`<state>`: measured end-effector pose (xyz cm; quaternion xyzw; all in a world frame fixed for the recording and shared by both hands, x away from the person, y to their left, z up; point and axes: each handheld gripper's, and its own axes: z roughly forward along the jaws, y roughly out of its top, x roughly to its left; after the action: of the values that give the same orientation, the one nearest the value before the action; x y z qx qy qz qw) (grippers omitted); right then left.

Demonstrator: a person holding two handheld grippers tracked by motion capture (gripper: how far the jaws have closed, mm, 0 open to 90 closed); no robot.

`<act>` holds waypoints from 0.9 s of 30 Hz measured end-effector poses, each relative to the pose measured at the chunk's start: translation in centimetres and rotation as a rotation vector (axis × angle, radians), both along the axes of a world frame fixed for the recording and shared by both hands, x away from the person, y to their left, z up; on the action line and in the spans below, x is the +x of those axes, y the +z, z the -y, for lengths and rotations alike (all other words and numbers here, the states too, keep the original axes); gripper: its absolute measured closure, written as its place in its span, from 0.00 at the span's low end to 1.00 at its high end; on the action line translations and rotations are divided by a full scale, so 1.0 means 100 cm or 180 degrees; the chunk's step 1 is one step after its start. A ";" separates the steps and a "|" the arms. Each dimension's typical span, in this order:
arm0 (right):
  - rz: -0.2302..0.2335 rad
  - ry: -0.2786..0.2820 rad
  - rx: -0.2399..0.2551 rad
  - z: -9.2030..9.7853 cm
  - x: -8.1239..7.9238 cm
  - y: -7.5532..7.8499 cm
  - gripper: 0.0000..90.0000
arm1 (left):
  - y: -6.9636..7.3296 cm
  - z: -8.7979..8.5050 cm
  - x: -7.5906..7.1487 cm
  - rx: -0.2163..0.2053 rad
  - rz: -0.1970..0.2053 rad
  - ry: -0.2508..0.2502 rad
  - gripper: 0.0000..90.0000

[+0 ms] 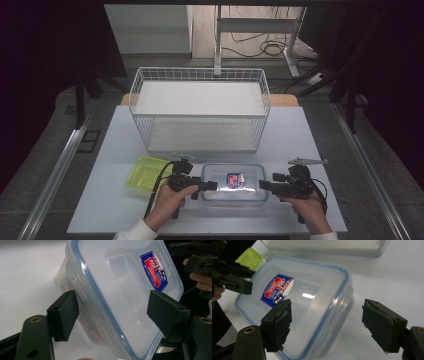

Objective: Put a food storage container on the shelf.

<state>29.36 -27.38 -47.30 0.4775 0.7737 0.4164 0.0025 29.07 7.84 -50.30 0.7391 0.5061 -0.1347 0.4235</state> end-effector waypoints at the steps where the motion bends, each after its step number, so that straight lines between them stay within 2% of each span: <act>1: -0.0042 0.0031 0.0021 -0.001 0.002 -0.003 0.25 | 0.000 0.000 0.000 -0.0002 -0.0003 0.0000 0.29; 6: -0.0144 0.0079 0.0024 -0.005 0.008 -0.010 0.25 | 0.000 0.000 -0.001 -0.0004 0.0013 0.0007 0.29; 11: -0.0350 0.0103 0.0214 -0.003 0.013 -0.017 0.23 | 0.000 0.000 -0.002 0.0007 0.0042 0.0006 0.28; 15: -0.0475 0.0191 0.0323 -0.007 0.016 -0.020 0.24 | 0.000 0.001 -0.002 0.0007 0.0044 0.0005 0.28; 17: -0.0494 0.0180 0.0328 -0.007 0.017 -0.020 0.26 | 0.000 0.000 -0.001 0.0026 0.0053 -0.0025 0.28; 23: -0.0624 0.0093 0.0518 0.002 0.018 -0.022 0.35 | 0.001 0.001 -0.003 0.0052 0.0088 -0.0030 0.28; 27: -0.0611 0.0096 0.0552 0.005 0.016 -0.019 0.40 | 0.004 0.001 -0.009 0.0099 0.0199 -0.0036 0.29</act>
<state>30.95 -27.83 -49.25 0.5019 0.7386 0.4341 -0.1191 28.19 7.75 -49.90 0.7523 0.4905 -0.1061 0.4268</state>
